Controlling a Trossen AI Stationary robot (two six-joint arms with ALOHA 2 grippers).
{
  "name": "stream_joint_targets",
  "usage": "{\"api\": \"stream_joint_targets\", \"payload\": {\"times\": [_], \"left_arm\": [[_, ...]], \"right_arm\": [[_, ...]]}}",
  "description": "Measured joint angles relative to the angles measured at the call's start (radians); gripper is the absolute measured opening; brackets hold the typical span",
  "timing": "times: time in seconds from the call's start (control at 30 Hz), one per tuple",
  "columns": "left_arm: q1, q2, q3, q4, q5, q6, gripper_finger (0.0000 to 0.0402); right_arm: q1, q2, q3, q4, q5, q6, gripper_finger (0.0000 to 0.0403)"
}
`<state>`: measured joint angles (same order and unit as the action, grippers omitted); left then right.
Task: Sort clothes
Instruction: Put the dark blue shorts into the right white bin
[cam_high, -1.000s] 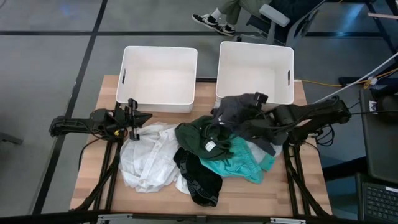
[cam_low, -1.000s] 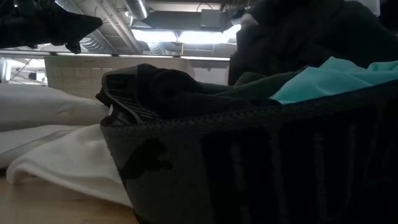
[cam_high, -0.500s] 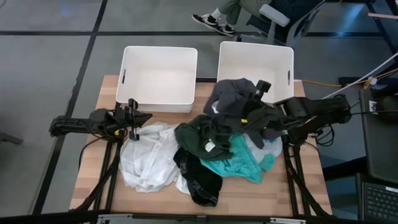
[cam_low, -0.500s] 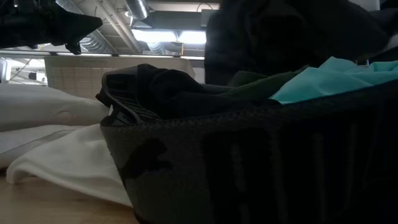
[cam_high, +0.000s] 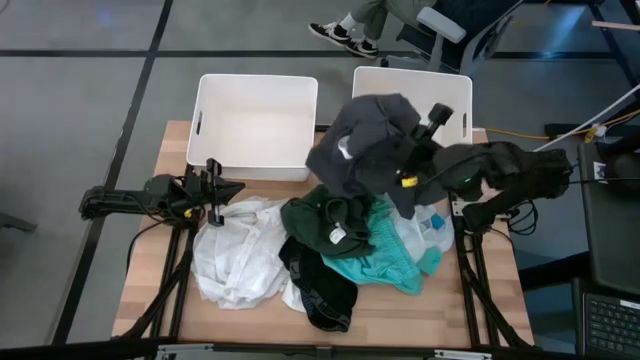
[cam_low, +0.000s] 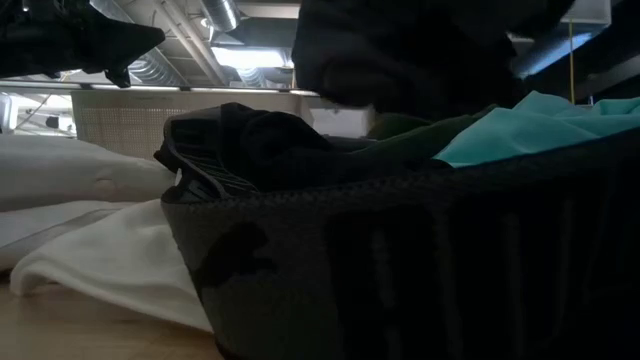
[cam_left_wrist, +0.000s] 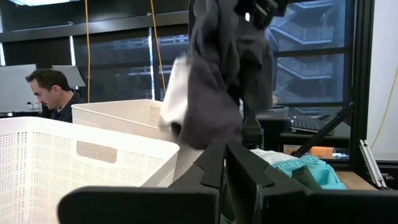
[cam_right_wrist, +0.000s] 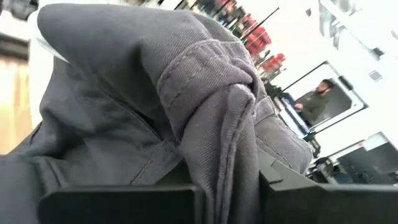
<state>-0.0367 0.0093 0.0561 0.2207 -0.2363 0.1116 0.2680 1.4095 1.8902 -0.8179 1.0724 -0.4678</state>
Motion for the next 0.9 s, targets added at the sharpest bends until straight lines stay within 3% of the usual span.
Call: {"api": "stream_joint_targets", "payload": {"times": [0.3,0.57,0.73,0.9], "left_arm": [[0.0,0.0,0.0,0.0,0.0,0.0,0.0008],[0.0,0.0,0.0,0.0,0.0,-0.008,0.0008],[0.0,0.0,0.0,0.0,0.0,-0.008,0.0008],[0.0,0.0,0.0,-0.001,0.0,-0.008,0.0008]], "right_arm": [[-0.035,0.0,0.135,0.192,0.048,-0.291,0.0047],[-0.205,-0.013,0.21,0.186,0.044,-0.357,0.0052],[-0.342,-0.036,0.211,0.088,-0.031,-0.306,0.0049],[-0.486,-0.037,0.211,-0.094,-0.216,-0.165,0.0052]]}}
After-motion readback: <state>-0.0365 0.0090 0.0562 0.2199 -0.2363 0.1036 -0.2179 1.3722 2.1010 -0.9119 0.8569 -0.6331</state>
